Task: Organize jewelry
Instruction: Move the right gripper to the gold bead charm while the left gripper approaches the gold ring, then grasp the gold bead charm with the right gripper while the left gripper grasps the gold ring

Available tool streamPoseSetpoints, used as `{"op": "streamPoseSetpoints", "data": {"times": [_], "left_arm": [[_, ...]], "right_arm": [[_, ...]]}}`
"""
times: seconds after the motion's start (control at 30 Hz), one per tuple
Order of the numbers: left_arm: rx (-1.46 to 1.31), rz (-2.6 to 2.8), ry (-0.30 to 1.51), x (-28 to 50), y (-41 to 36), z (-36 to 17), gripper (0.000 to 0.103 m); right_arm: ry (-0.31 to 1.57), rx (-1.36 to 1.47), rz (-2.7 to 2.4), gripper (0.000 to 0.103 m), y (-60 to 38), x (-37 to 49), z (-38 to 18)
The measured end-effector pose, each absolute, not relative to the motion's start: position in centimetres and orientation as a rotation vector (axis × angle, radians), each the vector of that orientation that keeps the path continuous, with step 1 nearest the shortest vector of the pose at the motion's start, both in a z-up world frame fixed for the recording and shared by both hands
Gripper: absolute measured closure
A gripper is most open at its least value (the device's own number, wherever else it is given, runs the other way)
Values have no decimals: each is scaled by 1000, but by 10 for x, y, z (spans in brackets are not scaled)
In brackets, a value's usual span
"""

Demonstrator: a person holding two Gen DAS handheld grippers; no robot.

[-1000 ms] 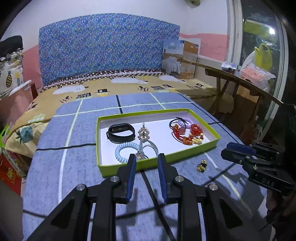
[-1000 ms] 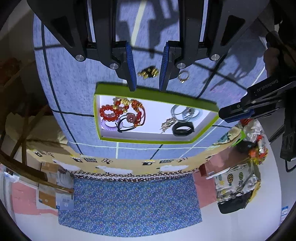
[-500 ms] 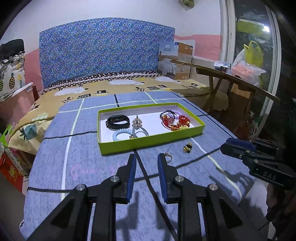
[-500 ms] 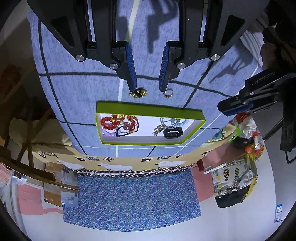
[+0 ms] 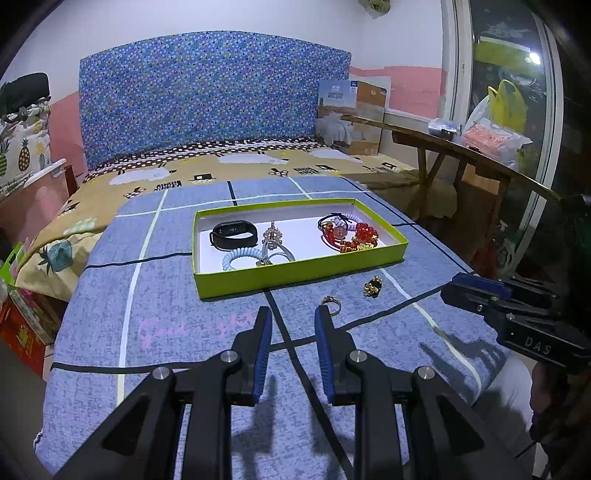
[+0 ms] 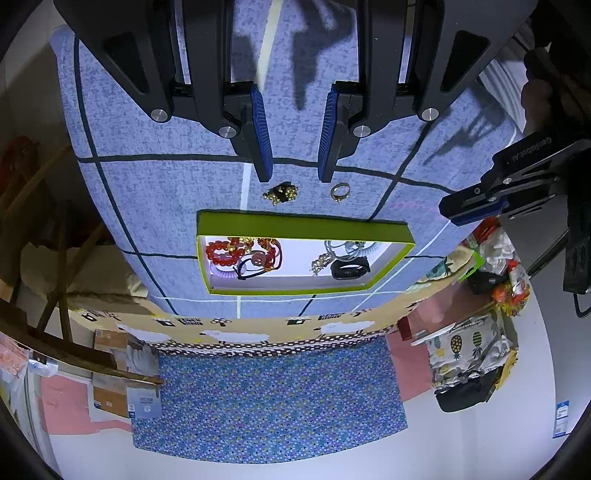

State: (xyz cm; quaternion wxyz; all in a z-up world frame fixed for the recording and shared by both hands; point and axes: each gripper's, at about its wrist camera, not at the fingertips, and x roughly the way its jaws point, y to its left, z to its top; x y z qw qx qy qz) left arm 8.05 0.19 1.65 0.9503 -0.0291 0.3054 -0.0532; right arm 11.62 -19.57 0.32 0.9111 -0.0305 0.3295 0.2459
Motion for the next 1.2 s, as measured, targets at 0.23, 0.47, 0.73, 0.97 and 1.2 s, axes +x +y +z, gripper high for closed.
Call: {"op": "streamPoseSetpoints", "data": {"times": [0.23,0.47,0.73,0.97,1.2], "left_arm": [[-70,-113,634,88,2,16,76],[-82,-127,642,95,1,13,72],[-80,-144,650,104,-1,9,72],[-41,-159,670,117,-7,1,72],[-41,-182,727,136,-11,-11,72]], "right_arm": [[690,-60,508,71,-195,123,0],[704,-65,504,71,-194,130,-5],[718,-70,500,71,-192,138,-9],[737,-83,500,71,-185,151,-15],[799,-96,492,71,-172,175,-30]]}}
